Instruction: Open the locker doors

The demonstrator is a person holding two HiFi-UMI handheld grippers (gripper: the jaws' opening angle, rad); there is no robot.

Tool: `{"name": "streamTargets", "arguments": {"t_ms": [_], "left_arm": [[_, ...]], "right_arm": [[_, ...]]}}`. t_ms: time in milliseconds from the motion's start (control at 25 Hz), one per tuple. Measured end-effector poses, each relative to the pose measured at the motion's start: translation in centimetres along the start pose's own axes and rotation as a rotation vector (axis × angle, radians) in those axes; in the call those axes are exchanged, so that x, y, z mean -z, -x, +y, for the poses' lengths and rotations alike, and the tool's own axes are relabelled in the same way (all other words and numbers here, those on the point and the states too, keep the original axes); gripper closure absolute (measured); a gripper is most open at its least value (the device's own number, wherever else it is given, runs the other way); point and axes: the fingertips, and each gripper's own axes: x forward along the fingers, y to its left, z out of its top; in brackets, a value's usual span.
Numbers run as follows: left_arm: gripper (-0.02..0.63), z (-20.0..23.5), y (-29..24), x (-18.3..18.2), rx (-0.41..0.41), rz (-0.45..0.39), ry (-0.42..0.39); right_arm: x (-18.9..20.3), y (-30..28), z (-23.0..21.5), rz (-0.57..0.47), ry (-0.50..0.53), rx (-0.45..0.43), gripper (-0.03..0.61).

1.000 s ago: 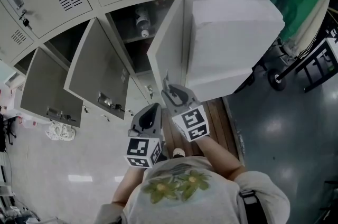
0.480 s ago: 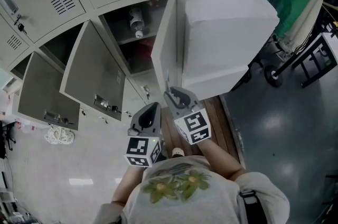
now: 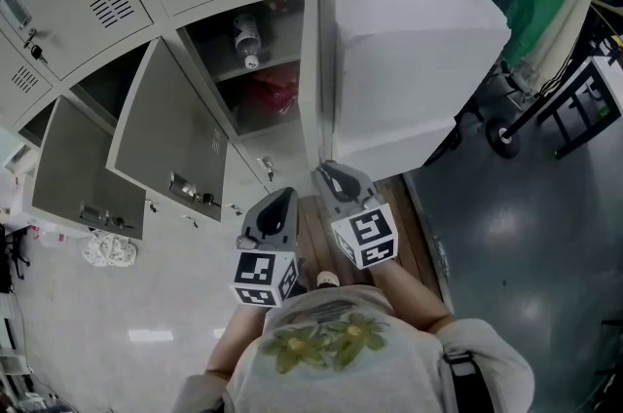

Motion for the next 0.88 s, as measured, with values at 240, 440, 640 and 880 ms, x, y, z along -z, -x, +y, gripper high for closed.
{"name": "streamTargets", "arguments": {"t_ms": [240,440,640,880], "left_arm": [[0.586,-0.4,0.0,0.1,0.004,0.004,-0.003],[0.586,-1.0,-0.2,0.0,0.017,0.007,-0.009],[0.586,-1.1,-0.1,0.1,0.026,0.01,-0.017],[0.586,-0.9,0.2,-0.2,0.024,0.011,-0.021]], "right_arm": [[0.2,0.9,-0.9,-0.007,-0.014,0.025,0.534],[0.2,1.6,-1.9,-0.009,-0.03,0.05,0.535],[0.3,2.0,-2.4,-0.011,-0.044,0.07,0.537],[0.3,2.4,-2.9,-0.008,-0.057,0.097,0.538]]}}
